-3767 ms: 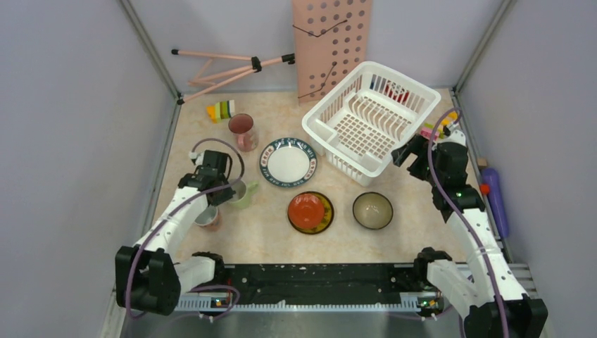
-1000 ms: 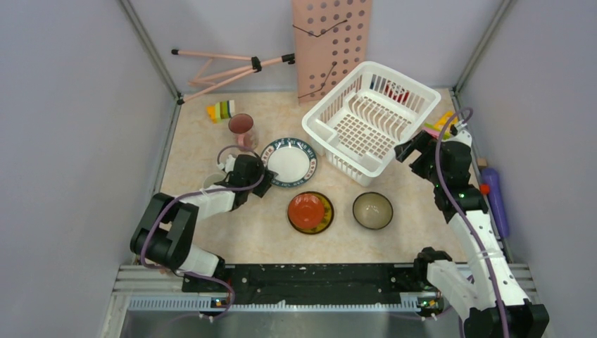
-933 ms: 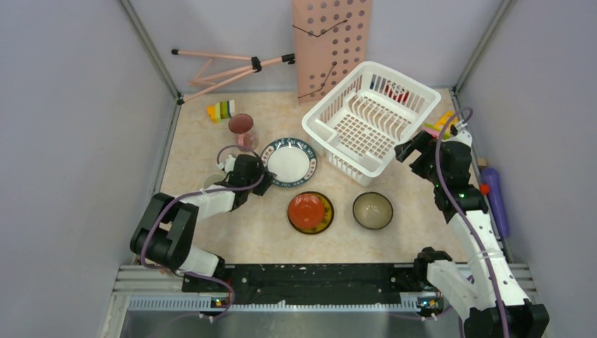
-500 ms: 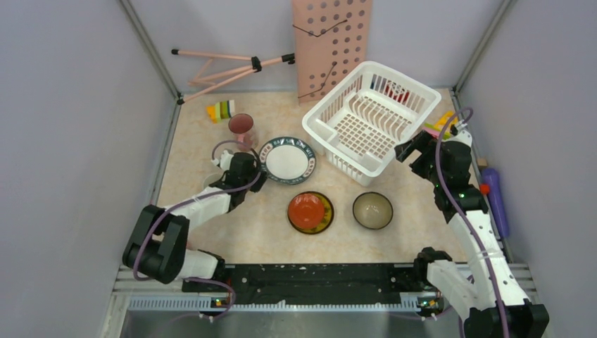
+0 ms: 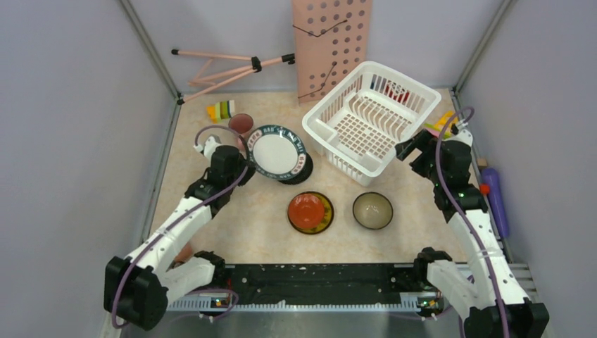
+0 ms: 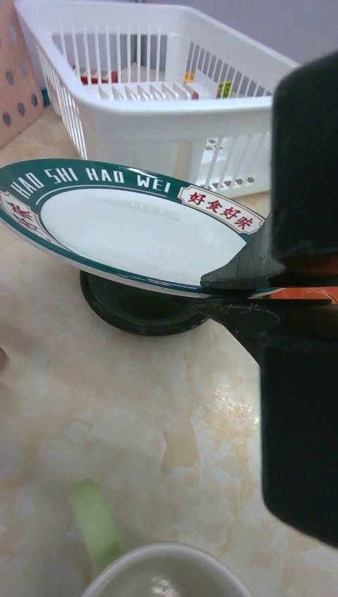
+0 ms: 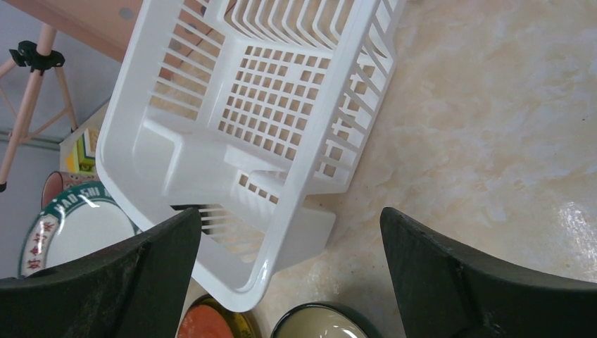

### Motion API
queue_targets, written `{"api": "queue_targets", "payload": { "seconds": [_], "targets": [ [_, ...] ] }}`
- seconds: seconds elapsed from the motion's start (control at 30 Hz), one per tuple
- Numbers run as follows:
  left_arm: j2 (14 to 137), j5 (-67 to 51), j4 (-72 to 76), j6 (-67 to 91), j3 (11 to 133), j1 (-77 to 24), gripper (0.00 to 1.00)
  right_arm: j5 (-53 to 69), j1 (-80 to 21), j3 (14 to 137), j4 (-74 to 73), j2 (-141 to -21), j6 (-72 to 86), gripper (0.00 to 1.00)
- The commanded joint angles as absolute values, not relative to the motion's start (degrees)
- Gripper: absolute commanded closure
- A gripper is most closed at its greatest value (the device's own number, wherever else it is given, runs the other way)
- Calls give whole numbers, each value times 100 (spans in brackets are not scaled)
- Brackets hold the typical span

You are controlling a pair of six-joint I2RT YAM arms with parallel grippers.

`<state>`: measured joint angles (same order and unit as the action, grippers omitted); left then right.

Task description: Load the mixed dishes into the dish rack

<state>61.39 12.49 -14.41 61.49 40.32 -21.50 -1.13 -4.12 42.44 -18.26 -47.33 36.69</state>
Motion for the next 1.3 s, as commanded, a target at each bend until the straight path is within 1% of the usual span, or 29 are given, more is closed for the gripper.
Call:
{"api": "queue_targets", "payload": {
  "seconds": [0.0,0.2,0.27,0.4,0.6,0.7,0.83,0.93,1.0,1.03,1.13,1.17,1.27],
  "targets": [
    [5517,1467,-1481,5329,4581,-2167,100,-129,-479,4467,-1582,-4879,3637,4],
    [5233,1745,-1800,4345,5216,-2169,100,-497,-475,4856,-1918,-5379,3668,4],
    [5206,1657,-1709,3897,5397,-2167,100,-573,-475,4912,-1960,-5503,3750,5],
    [5216,1205,-1004,3232,5513,-2163,100,-359,-475,4875,-1725,-5791,3777,13],
    [5747,690,-601,2788,6098,-2164,100,-20,-541,5036,-1704,-6553,3785,26],
    [6022,384,-171,2605,6230,-2172,100,248,-618,4949,-1570,-6662,3921,37],
    [6397,204,523,2440,6331,-2245,100,402,-824,4948,-1678,-6709,4069,57],
    [6879,183,763,2266,6597,-2380,100,563,-905,4863,-1755,-6604,4252,61],
    [7187,301,957,2162,6770,-2476,100,797,-911,4718,-1649,-6487,4423,71],
    [7356,373,1114,2084,6816,-2524,100,898,-913,4639,-1552,-6418,4527,74],
    [7882,670,1510,1858,7101,-2669,100,1029,-921,4537,-1445,-6264,4794,75],
    [8043,726,1517,1719,7276,-2730,100,1068,-927,4534,-1429,-6237,4797,78],
    [8523,924,1613,1288,7725,-2931,100,1133,-933,4562,-1527,-6207,4810,79]
  ]
}}
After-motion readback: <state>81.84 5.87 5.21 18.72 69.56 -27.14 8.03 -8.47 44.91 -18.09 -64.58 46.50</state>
